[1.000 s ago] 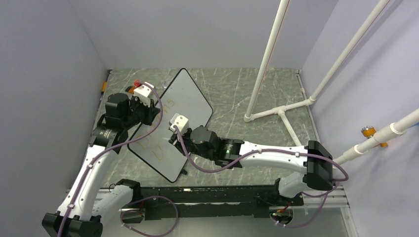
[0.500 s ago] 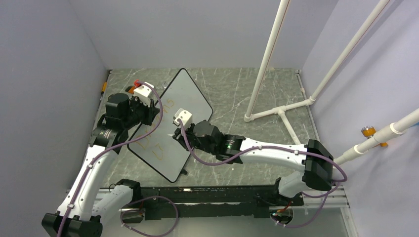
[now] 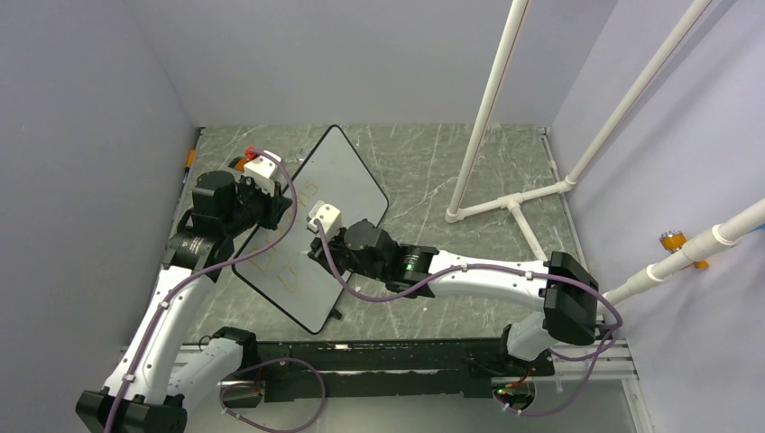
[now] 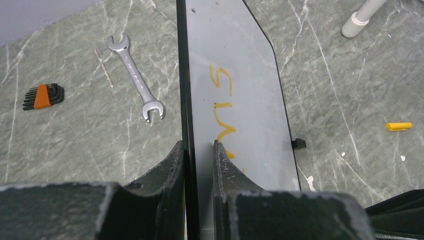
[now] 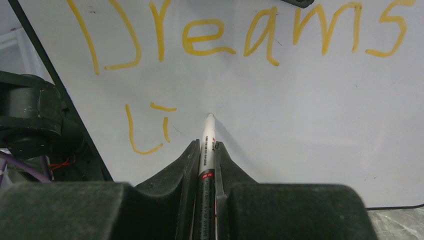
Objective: Write a sentence on the whiteboard
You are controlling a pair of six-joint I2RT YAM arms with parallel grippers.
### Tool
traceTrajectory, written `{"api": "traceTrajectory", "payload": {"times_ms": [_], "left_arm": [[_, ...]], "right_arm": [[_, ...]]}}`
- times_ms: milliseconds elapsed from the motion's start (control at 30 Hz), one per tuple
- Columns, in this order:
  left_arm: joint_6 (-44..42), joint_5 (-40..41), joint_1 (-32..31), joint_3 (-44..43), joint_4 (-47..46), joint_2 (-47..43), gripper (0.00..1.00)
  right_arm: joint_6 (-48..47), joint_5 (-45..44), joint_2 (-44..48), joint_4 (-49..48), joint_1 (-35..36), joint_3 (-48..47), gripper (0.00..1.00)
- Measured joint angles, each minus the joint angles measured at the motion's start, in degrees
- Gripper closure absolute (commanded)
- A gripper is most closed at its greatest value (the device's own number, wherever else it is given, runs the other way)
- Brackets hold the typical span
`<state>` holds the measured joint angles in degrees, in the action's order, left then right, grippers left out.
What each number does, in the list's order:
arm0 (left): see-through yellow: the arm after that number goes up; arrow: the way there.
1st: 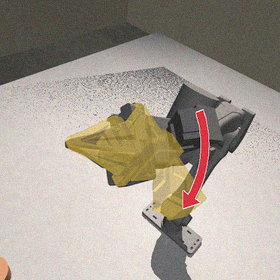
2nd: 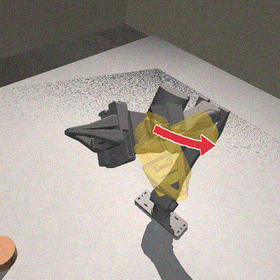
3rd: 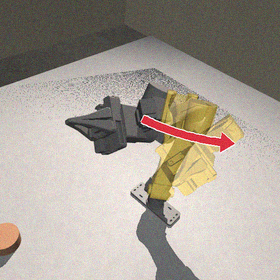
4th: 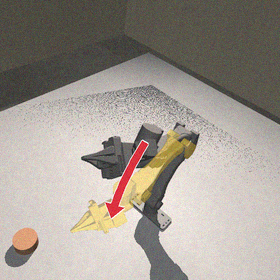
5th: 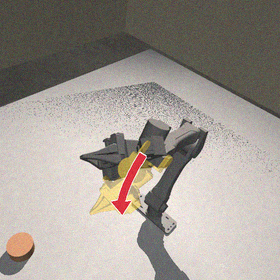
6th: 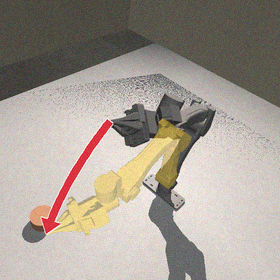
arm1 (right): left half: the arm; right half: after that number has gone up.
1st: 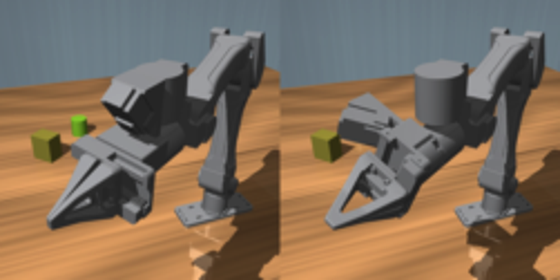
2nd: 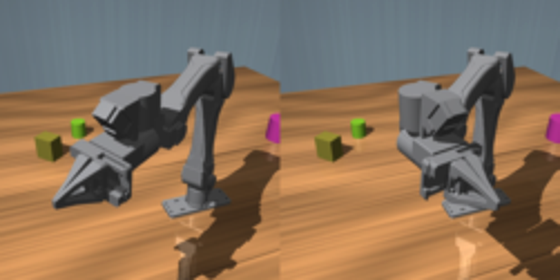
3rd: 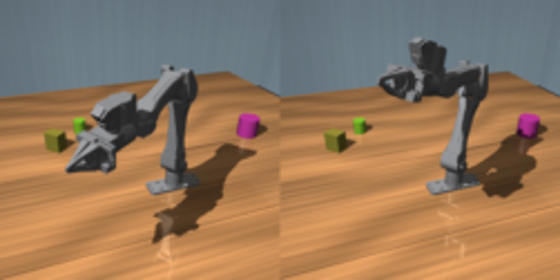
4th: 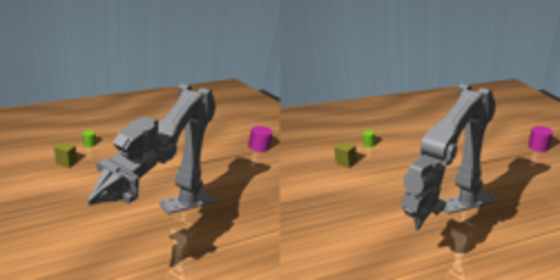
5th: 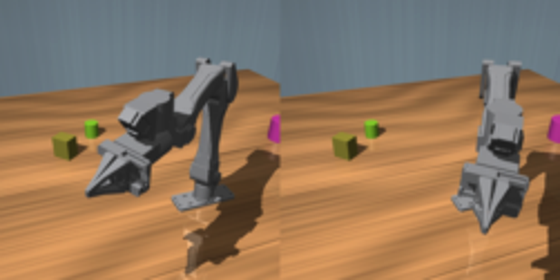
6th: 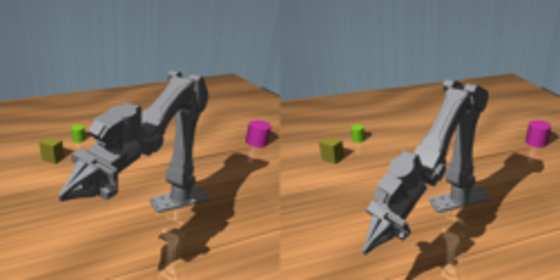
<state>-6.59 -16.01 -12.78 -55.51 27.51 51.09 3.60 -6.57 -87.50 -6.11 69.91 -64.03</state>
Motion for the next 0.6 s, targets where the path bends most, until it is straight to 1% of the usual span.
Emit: {"api": "traceTrajectory", "payload": {"times_ms": [600], "left_arm": [[-0.04,0.00,0.00,-0.02,-0.02,0.11,1.00]], "right_arm": [[-0.15,2.99,-0.26,-0.22,-0.02,-0.52,1.00]]}}
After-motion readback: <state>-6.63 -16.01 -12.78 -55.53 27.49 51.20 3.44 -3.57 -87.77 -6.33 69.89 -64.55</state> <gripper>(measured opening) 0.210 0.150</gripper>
